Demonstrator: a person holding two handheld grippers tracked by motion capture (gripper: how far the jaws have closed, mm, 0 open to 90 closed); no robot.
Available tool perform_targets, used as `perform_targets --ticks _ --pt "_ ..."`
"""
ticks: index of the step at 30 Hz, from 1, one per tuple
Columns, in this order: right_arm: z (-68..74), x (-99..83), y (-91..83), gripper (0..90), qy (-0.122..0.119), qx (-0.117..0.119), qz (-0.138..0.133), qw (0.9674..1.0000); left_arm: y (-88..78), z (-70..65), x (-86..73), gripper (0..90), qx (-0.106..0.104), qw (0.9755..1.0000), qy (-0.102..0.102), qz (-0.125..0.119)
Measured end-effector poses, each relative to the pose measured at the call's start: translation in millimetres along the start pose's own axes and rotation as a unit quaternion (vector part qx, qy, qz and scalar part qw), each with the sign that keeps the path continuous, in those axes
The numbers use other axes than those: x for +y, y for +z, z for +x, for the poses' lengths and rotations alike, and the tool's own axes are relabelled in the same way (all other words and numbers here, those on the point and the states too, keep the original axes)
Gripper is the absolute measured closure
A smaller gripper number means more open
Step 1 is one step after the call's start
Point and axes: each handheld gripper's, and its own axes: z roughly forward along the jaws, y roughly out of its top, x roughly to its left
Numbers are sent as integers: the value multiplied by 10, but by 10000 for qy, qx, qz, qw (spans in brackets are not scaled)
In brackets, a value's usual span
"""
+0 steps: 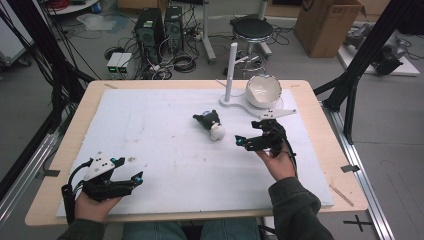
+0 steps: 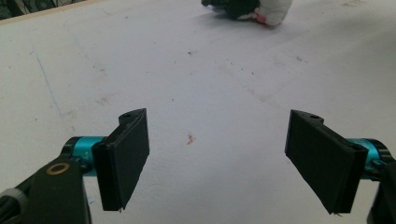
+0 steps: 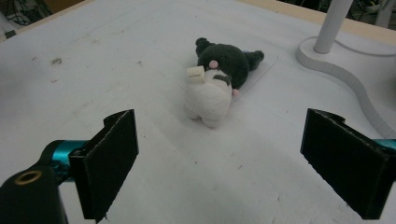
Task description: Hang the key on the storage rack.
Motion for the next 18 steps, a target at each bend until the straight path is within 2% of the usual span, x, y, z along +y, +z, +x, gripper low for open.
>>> perform_targets --ticks 7,9,10,18 --pt "-4 197 85 106 -96 21 56 9999 5 6 1 222 -16 10000 -35 -29" --pt "-11 262 116 106 -113 38 -9 9999 6 12 1 222 -14 10000 -46 -16" --pt "-9 288 129 106 -55 63 29 10000 6 15 0 222 -13 10000 -42 -13" --pt "0 425 258 106 -79 98 109 9999 -2 26 0 221 -5 10000 -49 -21"
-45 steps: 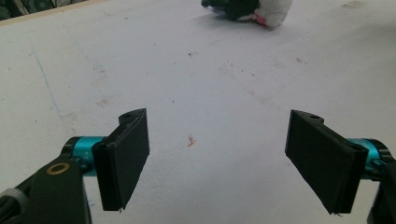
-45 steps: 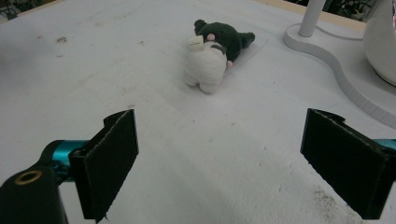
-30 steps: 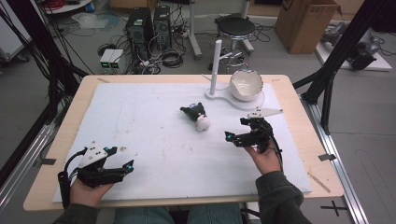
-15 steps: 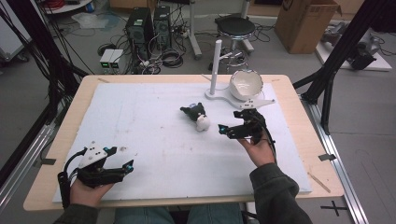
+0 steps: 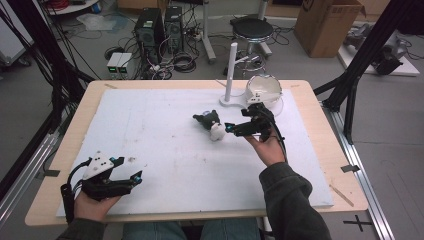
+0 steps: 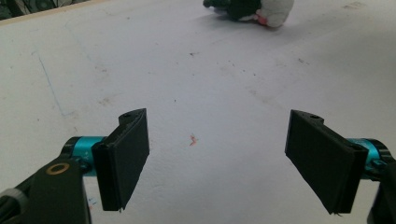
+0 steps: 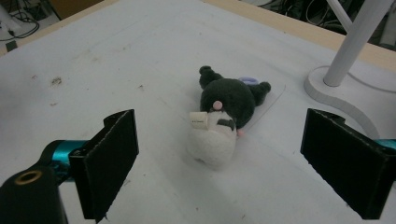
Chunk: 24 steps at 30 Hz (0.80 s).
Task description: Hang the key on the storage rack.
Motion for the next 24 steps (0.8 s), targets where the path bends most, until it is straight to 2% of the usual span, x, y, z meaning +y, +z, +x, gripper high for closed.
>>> perform_targets --ticks 7,12,24 --pt "-14 38 107 106 -30 6 100 9999 -11 11 2 221 39 10000 6 -6" --pt "-33 54 240 106 65 -49 181 9998 -20 26 -1 220 38 10000 4 -19" --pt "25 140 703 108 95 -136 631 9979 -12 47 -2 217 32 10000 -15 -20"
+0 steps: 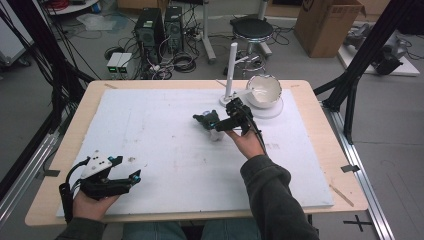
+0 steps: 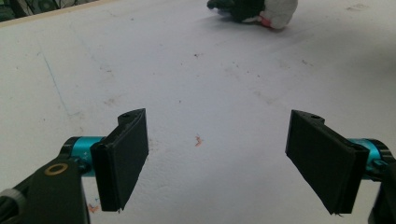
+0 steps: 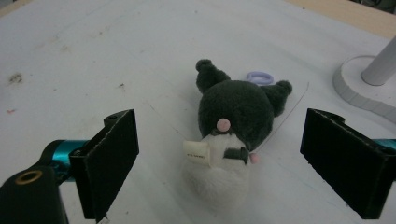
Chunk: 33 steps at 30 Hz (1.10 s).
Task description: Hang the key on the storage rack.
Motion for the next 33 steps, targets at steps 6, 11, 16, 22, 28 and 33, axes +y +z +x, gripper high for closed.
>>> perform_targets --ticks 6,11,16,22,28,33 --pt "1 52 162 153 38 -39 135 9999 -4 9 -4 215 1 10000 -32 -30" --pt "9 71 267 160 77 -141 288 9995 -11 12 -8 215 3 10000 -8 -28" --pt "-15 54 329 171 125 -259 420 9987 -23 15 -13 215 1 10000 -23 -29" --pt "-55 31 387 217 240 -280 510 9980 -27 24 -13 215 0 10000 -7 -39" --pt "-71 12 439 260 363 -308 592 9971 -21 20 -13 215 -10 10000 -26 -40" --pt "-83 -1 466 294 400 -334 667 9964 -23 23 -13 215 -17 10000 -23 -32"
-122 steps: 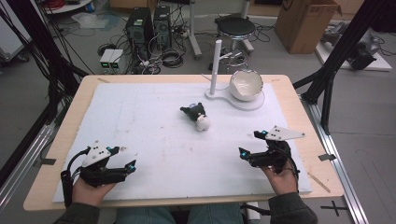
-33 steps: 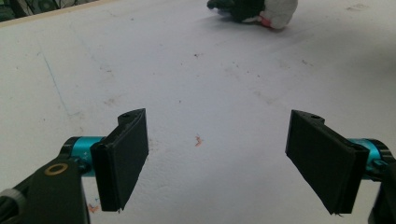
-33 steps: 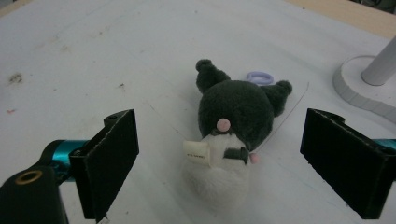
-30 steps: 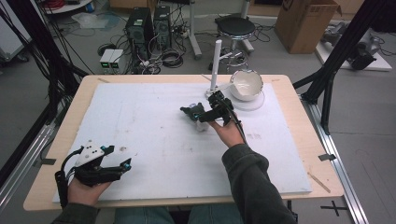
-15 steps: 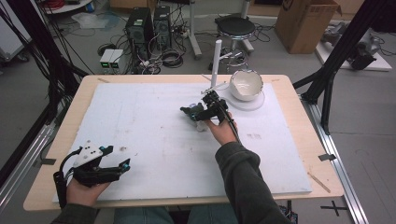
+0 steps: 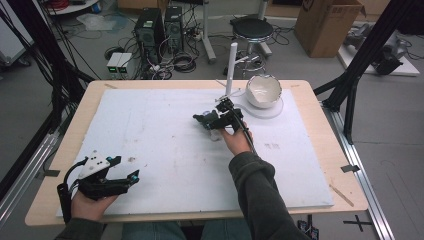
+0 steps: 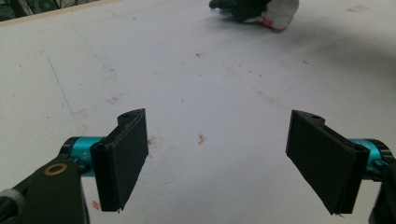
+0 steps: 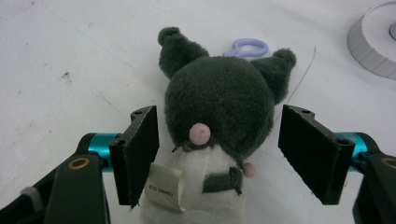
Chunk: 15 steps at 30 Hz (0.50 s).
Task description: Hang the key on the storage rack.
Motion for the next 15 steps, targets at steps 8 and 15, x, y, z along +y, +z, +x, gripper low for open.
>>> perform_targets --ticks 8,15 --pt "-13 -13 43 365 82 36 74 9999 0 -3 1 215 -2 10000 -1 -6" --pt "-9 -12 49 423 99 30 74 9999 1 6 1 215 -8 10000 11 -11"
